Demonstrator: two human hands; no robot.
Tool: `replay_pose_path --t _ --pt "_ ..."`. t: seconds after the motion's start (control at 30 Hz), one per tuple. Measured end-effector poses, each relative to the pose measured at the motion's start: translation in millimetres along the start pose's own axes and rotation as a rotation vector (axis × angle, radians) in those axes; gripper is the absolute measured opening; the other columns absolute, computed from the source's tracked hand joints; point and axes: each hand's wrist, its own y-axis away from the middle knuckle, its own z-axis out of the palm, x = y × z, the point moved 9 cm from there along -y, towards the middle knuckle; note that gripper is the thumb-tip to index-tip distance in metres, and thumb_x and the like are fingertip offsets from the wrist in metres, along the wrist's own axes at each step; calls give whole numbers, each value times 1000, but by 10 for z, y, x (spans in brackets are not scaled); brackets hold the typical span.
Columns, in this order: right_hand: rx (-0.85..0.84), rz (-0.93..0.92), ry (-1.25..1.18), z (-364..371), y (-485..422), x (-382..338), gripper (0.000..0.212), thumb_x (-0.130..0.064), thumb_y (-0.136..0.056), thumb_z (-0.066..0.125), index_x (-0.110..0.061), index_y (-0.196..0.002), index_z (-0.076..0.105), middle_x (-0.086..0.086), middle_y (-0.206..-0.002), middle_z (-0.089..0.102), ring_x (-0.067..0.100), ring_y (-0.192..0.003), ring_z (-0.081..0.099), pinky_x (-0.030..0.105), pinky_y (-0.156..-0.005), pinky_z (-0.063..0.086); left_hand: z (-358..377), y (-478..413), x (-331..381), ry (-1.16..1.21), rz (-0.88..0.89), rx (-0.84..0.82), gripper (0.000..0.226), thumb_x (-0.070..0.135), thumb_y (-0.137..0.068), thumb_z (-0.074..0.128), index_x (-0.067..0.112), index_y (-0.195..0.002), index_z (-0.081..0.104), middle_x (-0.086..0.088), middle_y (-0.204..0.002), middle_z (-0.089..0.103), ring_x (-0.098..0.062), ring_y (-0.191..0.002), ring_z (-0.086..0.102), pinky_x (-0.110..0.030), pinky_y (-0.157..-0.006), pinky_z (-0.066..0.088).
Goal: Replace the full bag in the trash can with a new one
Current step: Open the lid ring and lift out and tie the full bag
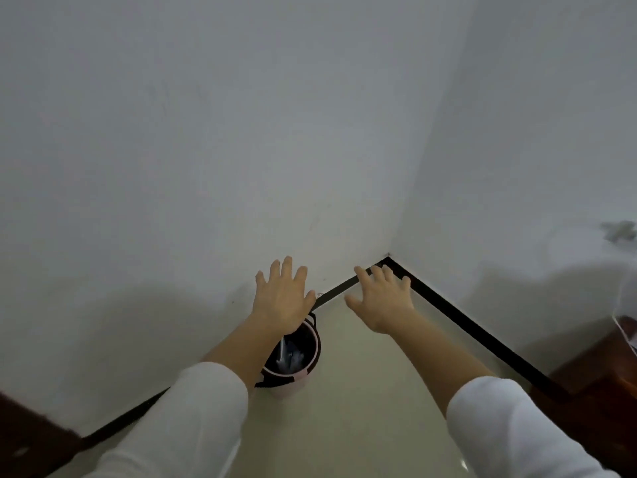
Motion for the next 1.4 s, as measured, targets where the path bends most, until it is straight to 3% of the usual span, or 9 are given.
replay_pose_path --t 0.3,0.57,0.7,0.77,0.9,1.03,1.1,1.2,1.4 --pt "-178 -302 20 1425 -1651 13 61 -51 -94 32 -22 -146 18 8 -152 29 27 -142 19 53 -111 20 1548 -964 -329 105 -382 -102 53 42 -97 31 16 -143 28 -13 -155 23 -32 -141 23 -49 -111 25" --pt "-424 -535 108 3502 -2212 -64 62 -50 -93 31 -23 -148 16 6 -151 30 26 -140 23 52 -111 19 3646 -776 -464 224 -708 -267 55 44 -97 32 21 -146 28 -10 -155 27 -29 -141 28 -46 -111 31" --pt "-462 -623 103 4523 -2429 -348 63 -49 -94 30 -22 -149 14 6 -153 27 25 -141 21 50 -111 19 4691 -798 -713 282 -744 -256 50 35 -79 69 12 -123 61 -19 -125 63 -38 -111 62 -56 -83 54" --pt "-469 -662 79 5043 -2498 -509 63 -50 -95 31 -22 -148 15 5 -153 27 24 -143 19 50 -112 17 5243 -813 -899 294 -775 -246 47 33 -79 69 11 -120 62 -19 -121 65 -39 -107 63 -55 -79 55" --pt "-429 -770 55 5963 -2564 -752 65 -55 -90 32 -23 -146 22 3 -151 30 23 -144 18 54 -115 10 5969 -898 -1220 379 -881 -27 49 37 -93 36 12 -131 51 -15 -133 55 -35 -117 54 -49 -86 50" --pt "-293 -921 -87 6399 -2630 -1002 74 -67 -78 23 -26 -138 37 1 -141 44 24 -136 33 51 -111 18 6434 -971 -1383 632 -1103 214 53 31 -99 34 12 -148 25 -16 -153 27 -34 -137 31 -49 -104 39" --pt "-287 -1013 -156 6505 -2626 -1090 65 -67 -81 29 -29 -132 41 -2 -138 43 20 -132 32 45 -108 21 6633 -963 -1474 776 -1166 345 56 34 -99 31 14 -150 18 -19 -146 37 -36 -131 40 -50 -103 42" --pt "-193 -1181 -209 6553 -2550 -1153 44 -59 -83 46 -28 -113 49 -1 -126 50 18 -120 36 42 -100 30 6791 -953 -1602 866 -1172 470 53 38 -100 27 18 -149 23 -18 -119 60 -34 -103 61 -47 -85 52" --pt "-95 -1276 -297 6540 -2472 -1108 25 -47 -88 51 -25 -97 56 -2 -106 57 15 -100 42 28 -84 25 6847 -847 -1631 1185 -1428 761 40 18 -98 34 16 -135 51 -11 -132 57 -29 -120 54 -43 -104 44"
